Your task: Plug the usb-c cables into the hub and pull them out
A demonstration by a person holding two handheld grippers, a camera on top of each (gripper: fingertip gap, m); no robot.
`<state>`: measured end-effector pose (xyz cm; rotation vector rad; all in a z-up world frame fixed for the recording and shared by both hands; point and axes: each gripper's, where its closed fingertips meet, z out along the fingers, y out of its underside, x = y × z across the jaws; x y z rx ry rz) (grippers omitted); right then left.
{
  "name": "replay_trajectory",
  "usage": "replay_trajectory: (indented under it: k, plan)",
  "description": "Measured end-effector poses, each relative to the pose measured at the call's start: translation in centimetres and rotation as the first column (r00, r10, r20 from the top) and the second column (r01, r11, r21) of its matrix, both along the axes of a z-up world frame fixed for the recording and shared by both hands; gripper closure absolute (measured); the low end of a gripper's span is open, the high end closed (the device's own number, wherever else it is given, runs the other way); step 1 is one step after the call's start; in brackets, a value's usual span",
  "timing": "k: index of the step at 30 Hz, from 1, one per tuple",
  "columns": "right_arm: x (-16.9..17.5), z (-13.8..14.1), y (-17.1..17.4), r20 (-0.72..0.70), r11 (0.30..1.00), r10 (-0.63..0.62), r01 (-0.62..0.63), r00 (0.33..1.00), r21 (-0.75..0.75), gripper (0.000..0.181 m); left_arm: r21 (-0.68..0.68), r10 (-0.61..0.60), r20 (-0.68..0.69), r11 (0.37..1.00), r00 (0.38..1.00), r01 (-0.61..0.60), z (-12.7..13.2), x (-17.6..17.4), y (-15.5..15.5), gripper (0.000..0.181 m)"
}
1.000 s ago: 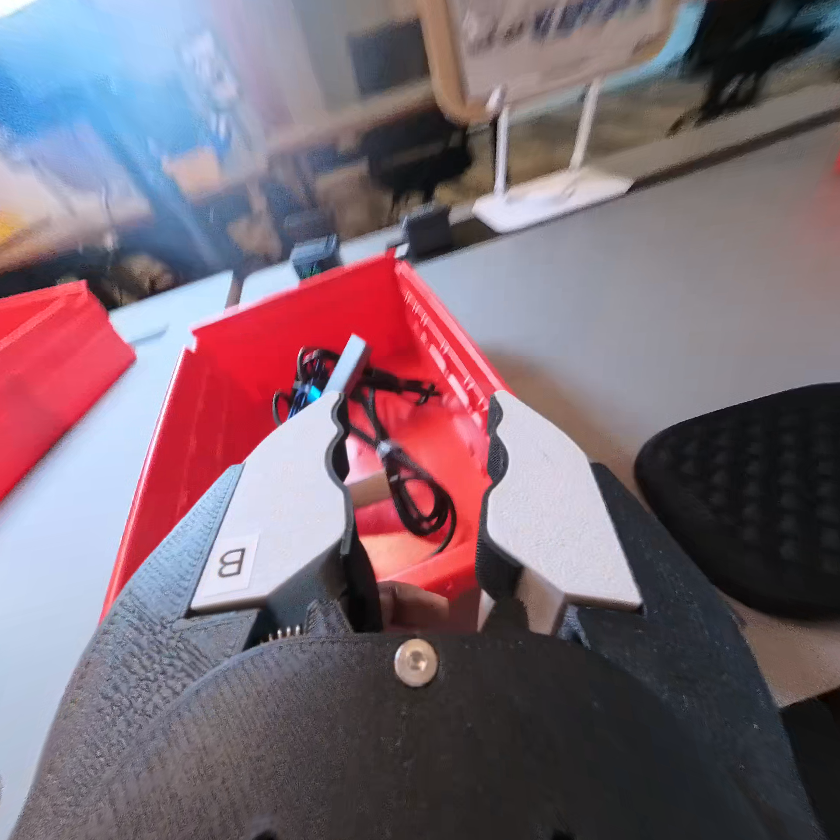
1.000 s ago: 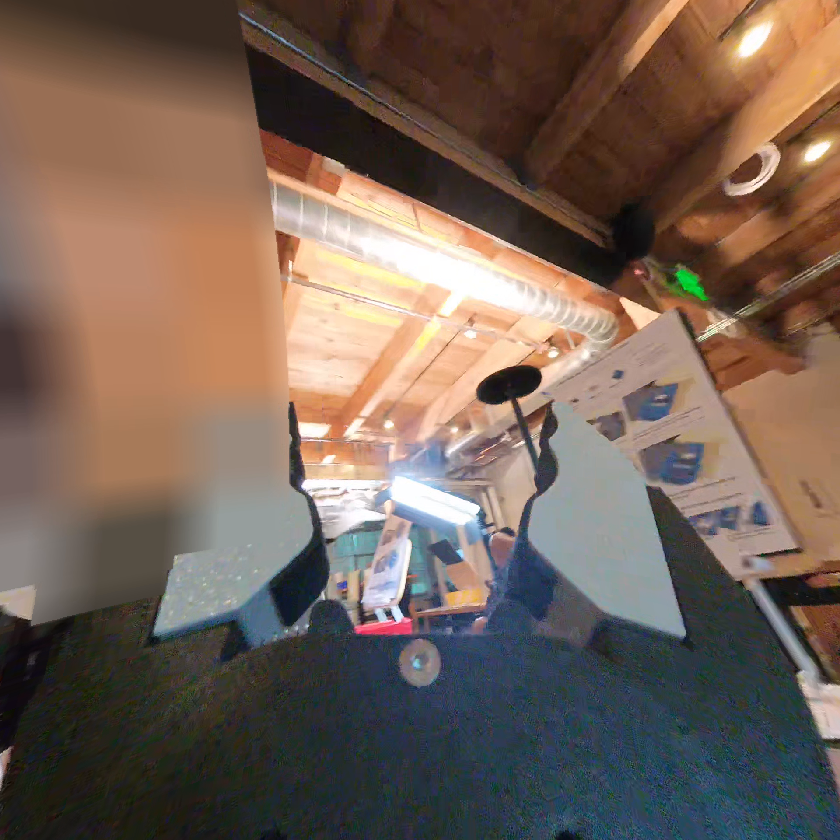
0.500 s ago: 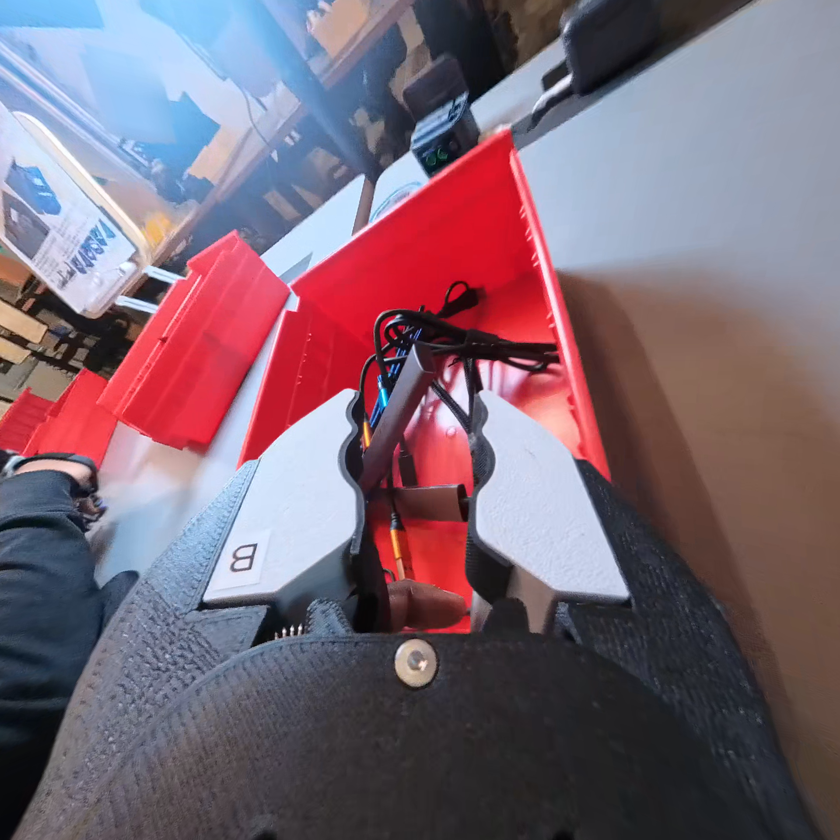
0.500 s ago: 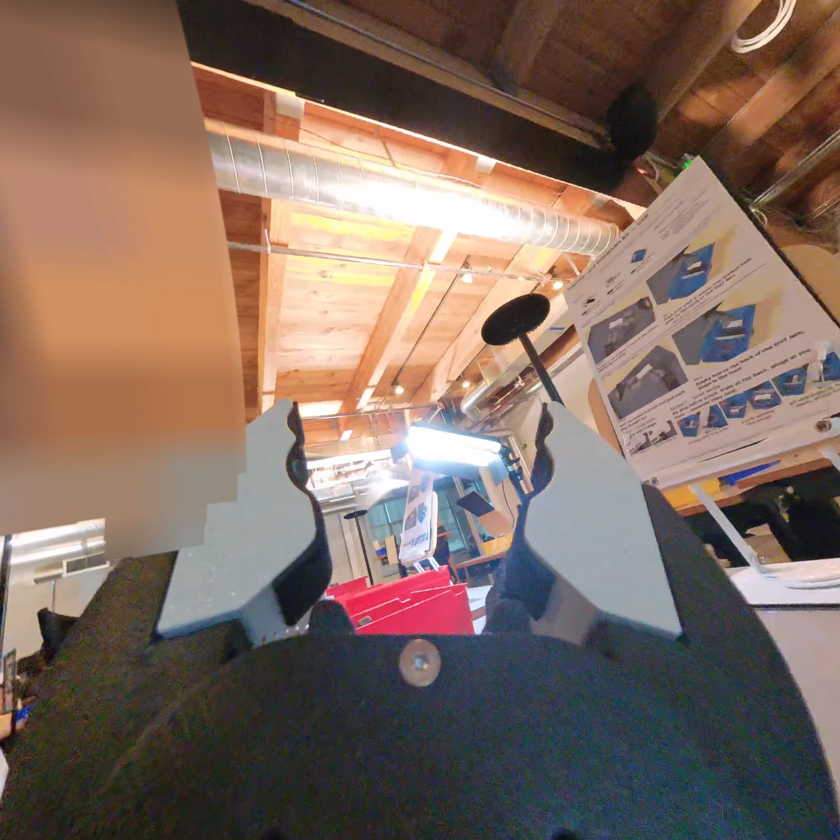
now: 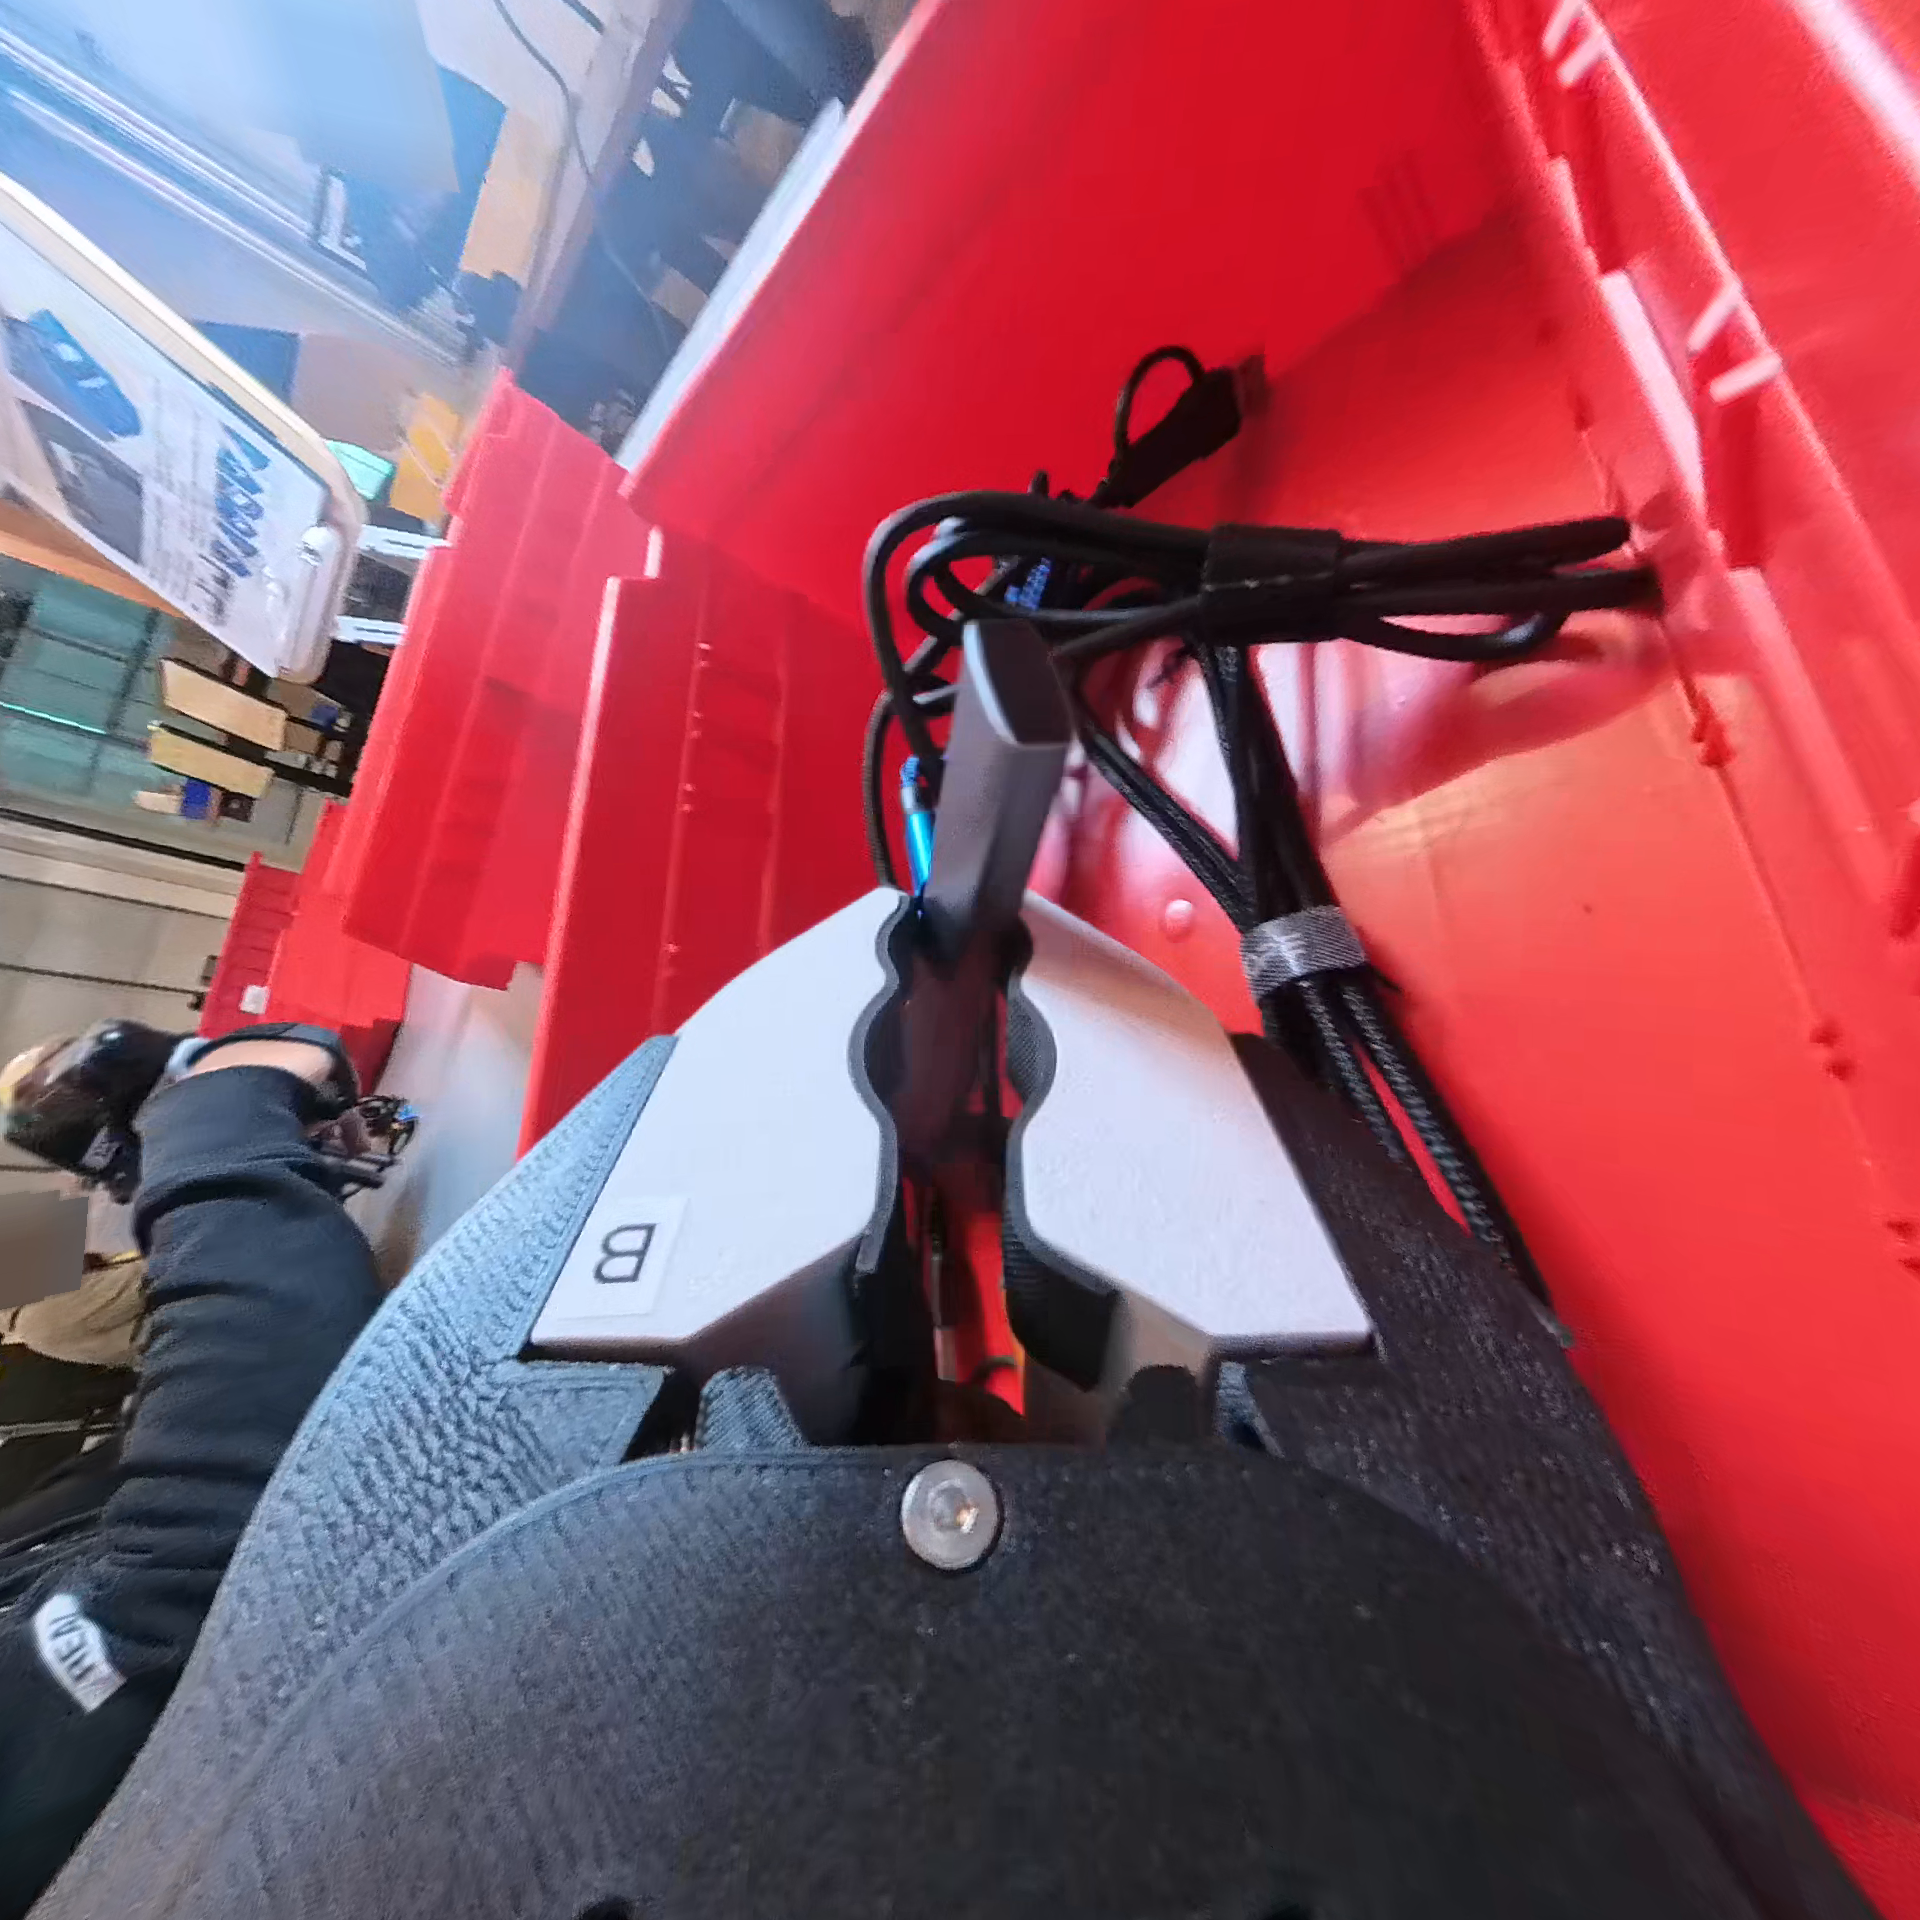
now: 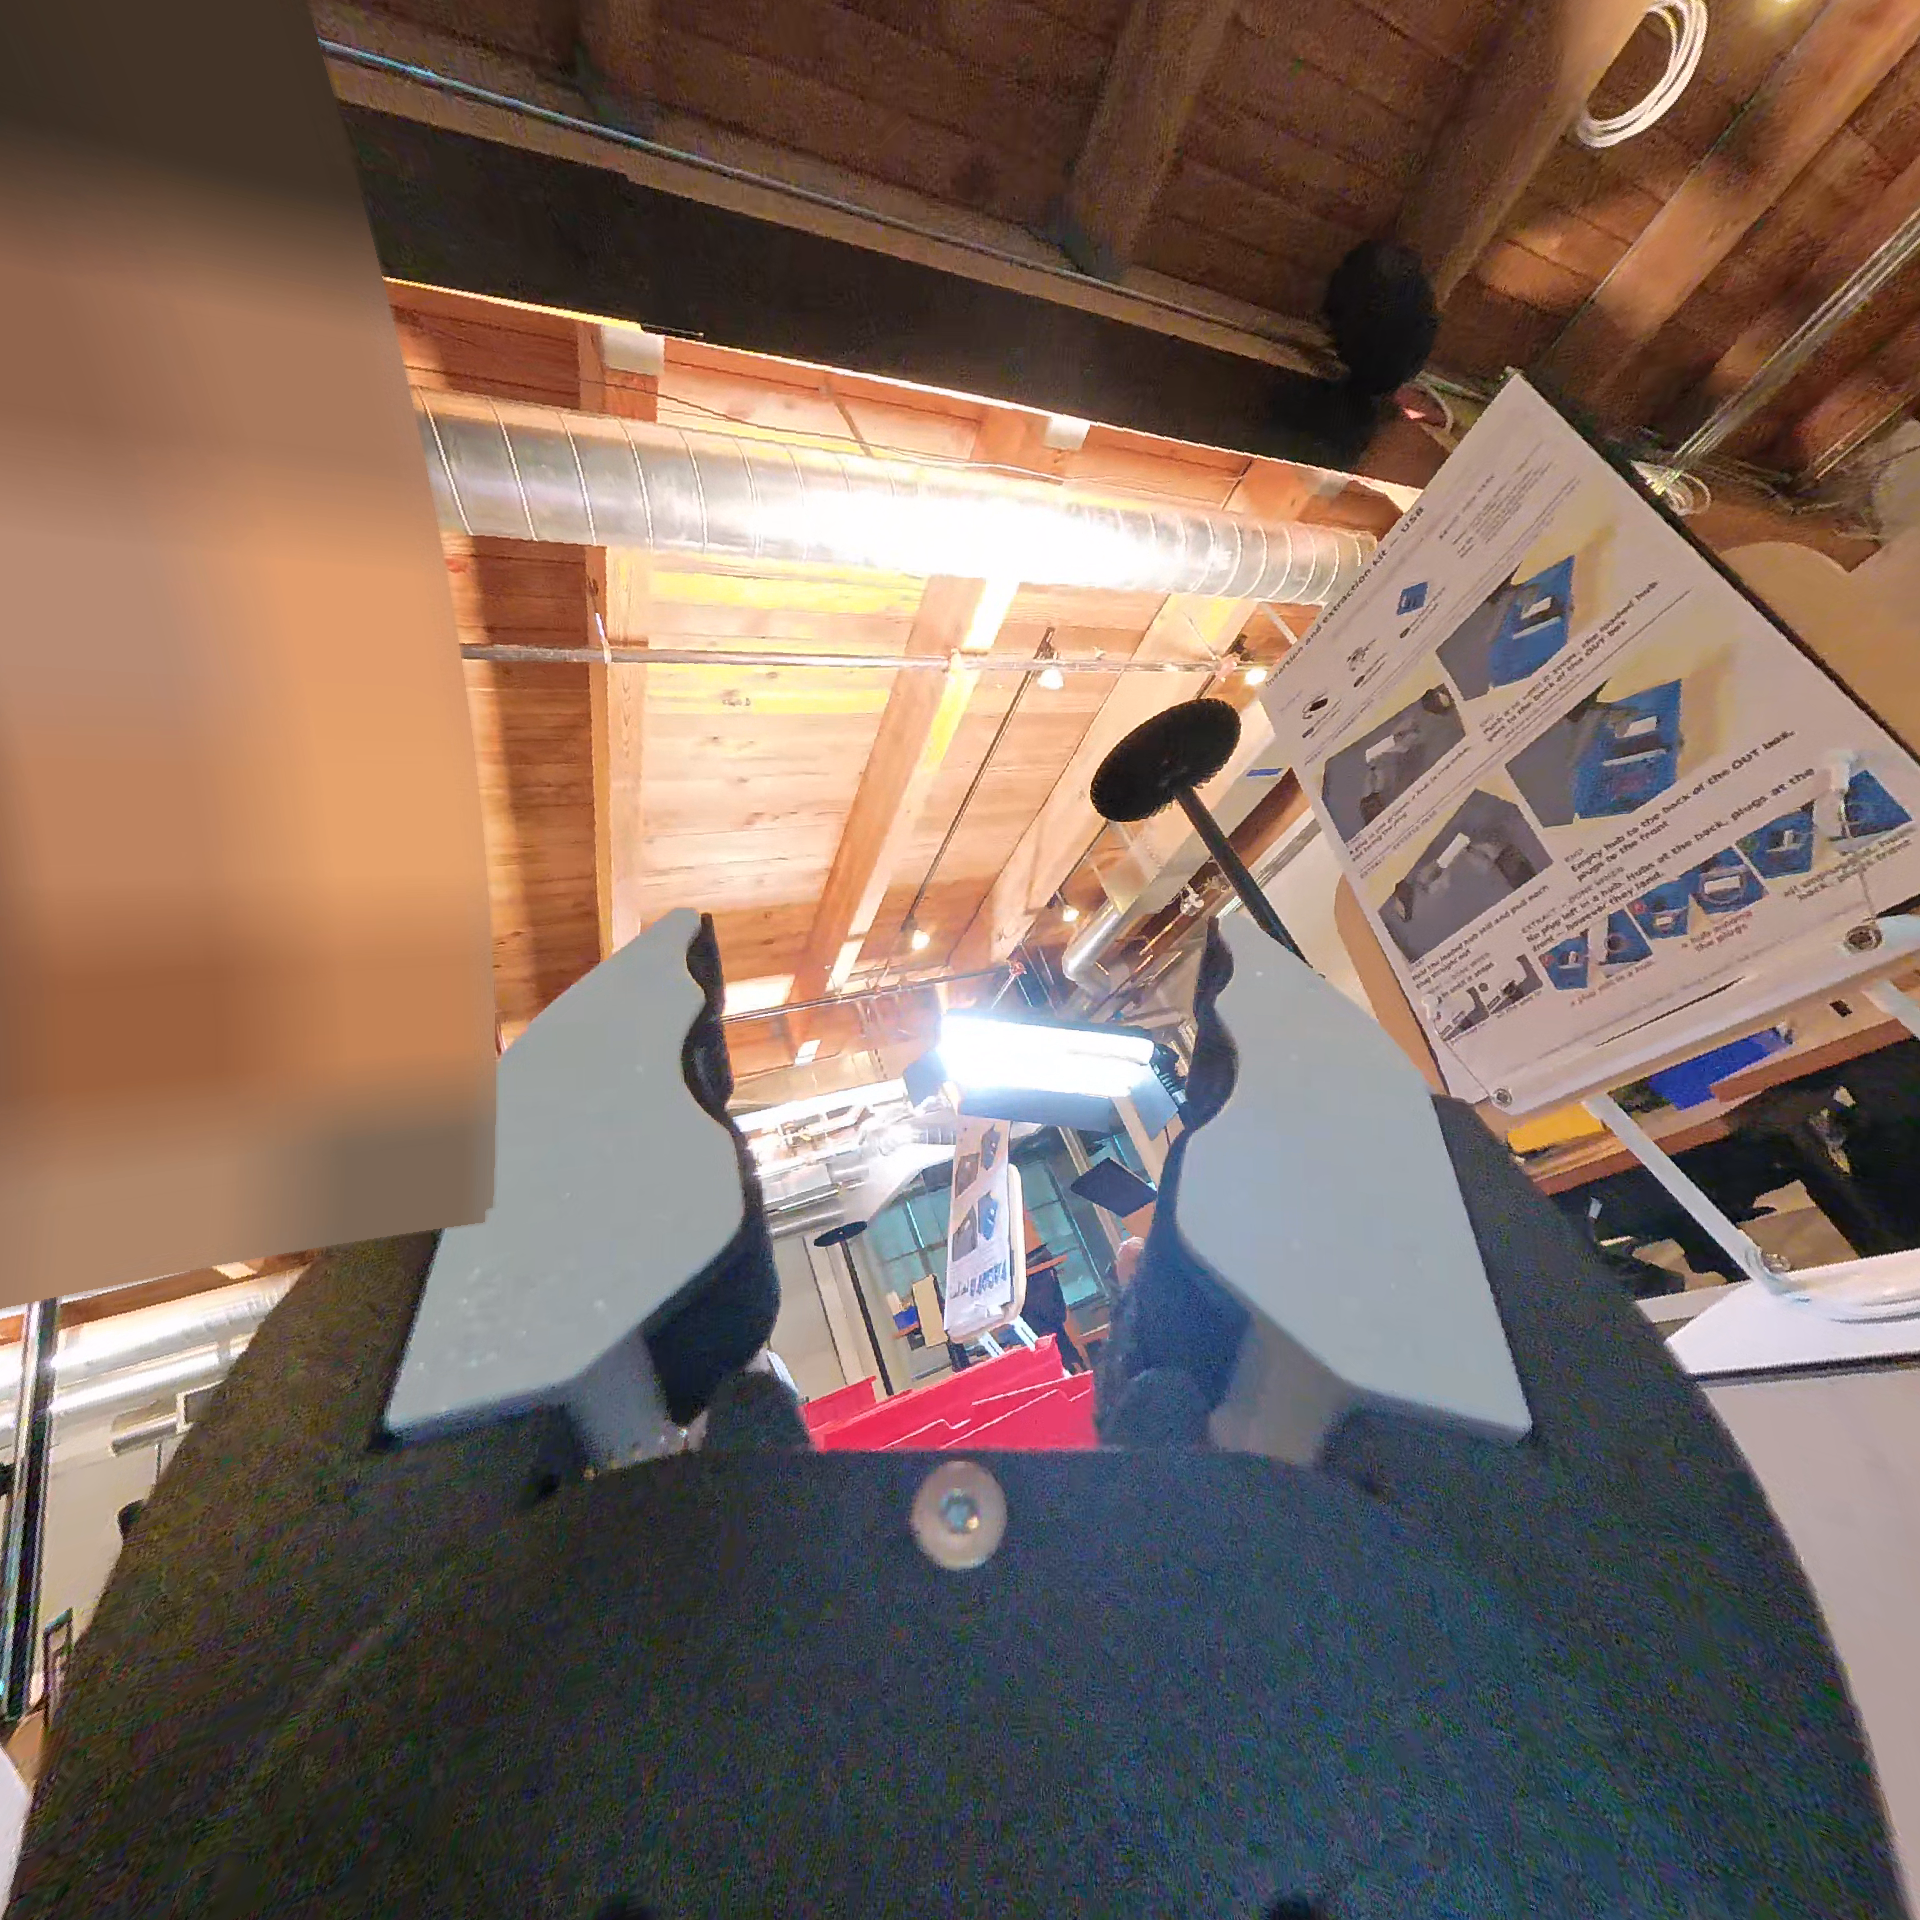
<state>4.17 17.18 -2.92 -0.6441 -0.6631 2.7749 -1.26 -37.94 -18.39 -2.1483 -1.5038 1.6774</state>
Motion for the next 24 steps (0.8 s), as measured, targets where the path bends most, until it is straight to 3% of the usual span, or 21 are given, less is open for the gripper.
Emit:
replay_trajectory:
  k: [8, 15, 18, 21, 24]
  plan:
    - [-0.3, -0.2, -0.1, 0.016, 1.0, 0.006, -0.006, 1.0, 0.002, 0.096, 0.05, -0.061, -0.317, 0.995, 0.947, 0.08, 8.8, 0.7, 0.1, 0.171]
    - [-0.3, -0.4, -0.9, 0.014, 0.998, -0.027, 0.026, 1.0, 0.065, 0.097, 0.128, -0.119, -0.645, 0.957, 0.754, 0.26, 18.4, 3.1, 2.2, 0.171]
    - [-0.4, -0.6, -1.3, 0.014, 0.995, -0.033, 0.032, 0.999, 0.093, 0.097, 0.206, -0.15, -0.754, 0.871, 0.64, 0.447, 21.5, 3.9, 3.9, 0.171]
    - [-0.4, -0.7, -1.5, 0.014, 0.992, -0.05, 0.048, 0.999, 0.118, 0.097, 0.251, -0.169, -0.833, 0.732, 0.526, 0.633, 24.0, 5.0, 6.5, 0.171]
    - [-0.4, -0.8, -2.0, 0.01, 0.987, -0.055, 0.053, 0.998, 0.15, 0.097, 0.229, -0.186, -0.885, 0.624, 0.427, 0.747, 25.9, 6.0, 9.1, 0.172]
